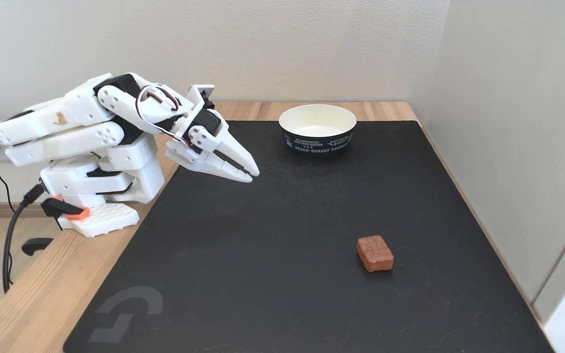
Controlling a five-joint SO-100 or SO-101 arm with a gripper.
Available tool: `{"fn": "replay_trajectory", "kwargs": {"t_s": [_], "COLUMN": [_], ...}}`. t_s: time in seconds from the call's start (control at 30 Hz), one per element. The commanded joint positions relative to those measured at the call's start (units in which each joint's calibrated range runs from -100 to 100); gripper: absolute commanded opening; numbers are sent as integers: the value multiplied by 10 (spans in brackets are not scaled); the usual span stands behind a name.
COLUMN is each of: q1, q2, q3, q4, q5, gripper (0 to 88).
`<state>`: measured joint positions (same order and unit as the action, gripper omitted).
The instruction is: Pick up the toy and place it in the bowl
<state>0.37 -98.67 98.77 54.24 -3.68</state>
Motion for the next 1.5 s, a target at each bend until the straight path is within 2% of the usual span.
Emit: {"fn": "replay_trajectory", "kwargs": {"t_s": [0.0,1.0,1.03,1.1,1.2,1.23,1.3,1.47], "q1": [4,3,4,-2,-4,-4,-4,-4], "q2": [-6,-6,-6,-6,-6,-6,-6,-7], "q3": [4,4,4,4,4,5,5,5], "q4": [-5,-5,-5,-5,-5,-5,-5,-5], "q5": [2,2,2,3,6,7,7,8], "gripper": [35,38,55,192,417,524,574,575]}}
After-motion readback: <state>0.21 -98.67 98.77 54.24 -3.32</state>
